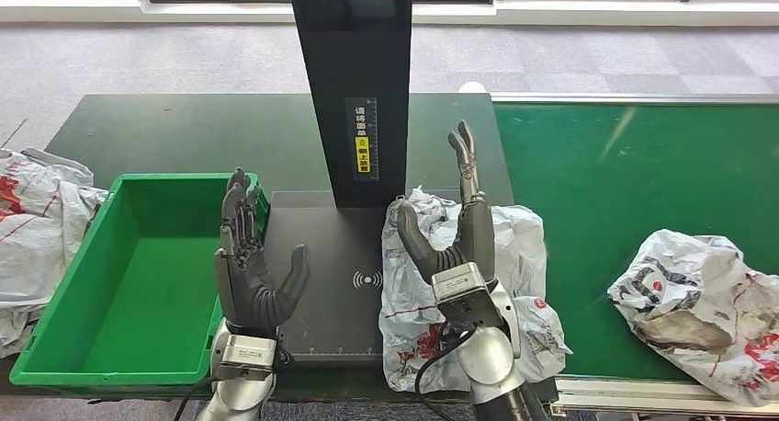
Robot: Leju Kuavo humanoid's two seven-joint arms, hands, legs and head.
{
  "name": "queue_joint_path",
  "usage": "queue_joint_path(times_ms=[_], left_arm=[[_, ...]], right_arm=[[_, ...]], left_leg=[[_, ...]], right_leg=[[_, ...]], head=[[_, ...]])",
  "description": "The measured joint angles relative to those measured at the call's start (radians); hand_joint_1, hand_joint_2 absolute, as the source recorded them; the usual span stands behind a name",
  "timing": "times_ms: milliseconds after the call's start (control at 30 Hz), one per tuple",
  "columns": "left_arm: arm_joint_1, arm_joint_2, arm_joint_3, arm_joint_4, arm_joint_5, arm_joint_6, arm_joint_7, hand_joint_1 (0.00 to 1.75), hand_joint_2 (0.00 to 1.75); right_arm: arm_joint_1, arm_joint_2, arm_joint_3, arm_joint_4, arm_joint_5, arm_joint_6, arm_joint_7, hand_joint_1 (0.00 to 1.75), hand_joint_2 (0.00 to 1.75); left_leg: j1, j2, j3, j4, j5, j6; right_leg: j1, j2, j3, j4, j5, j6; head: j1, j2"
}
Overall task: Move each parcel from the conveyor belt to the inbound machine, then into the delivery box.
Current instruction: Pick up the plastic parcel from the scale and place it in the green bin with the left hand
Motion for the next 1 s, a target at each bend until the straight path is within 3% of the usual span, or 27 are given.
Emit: queue_joint_path(times_ms=[267,600,733,1000], left_arm=[[-0.010,0.000,-0.012,0.049,-0.019,-0.032,0.015,0.00,1.75],[-0.051,0.001,-0.041,0.122,-0.216,-0.376,0.141,0.00,1.75],[-0.136,0.002,-0.099,0.253,-0.355,-0.440,0.159,0.00,1.75],[-0.334,-0.028,-0.225,0.590,-0.473,-0.440,0.130,0.00,1.75]], right_arm=[[0.025,-0.017,0.011,-0.076,-0.018,0.019,-0.013,0.00,1.75],[0.108,-0.050,0.022,-0.194,-0.115,0.127,-0.088,0.00,1.75],[0.130,-0.076,0.022,-0.220,-0.158,0.150,-0.092,0.00,1.75],[0.157,-0.120,0.038,-0.245,-0.201,0.117,-0.093,0.00,1.75]], left_leg=[[0.000,0.000,0.000,0.000,0.000,0.000],[0.000,-0.001,0.000,0.000,0.000,0.000],[0.000,-0.001,0.000,0.000,0.000,0.001],[-0.001,-0.001,0.000,0.000,0.001,0.001]], right_leg=[[0.000,0.000,0.000,0.000,0.000,0.000],[0.000,0.000,0.000,0.000,0.000,0.000],[-0.001,-0.001,0.001,0.000,0.000,0.001],[-0.001,-0.001,0.001,0.000,0.002,0.002]], head=[[0.000,0.000],[0.000,0.000],[0.000,0.000],[0.000,0.000]])
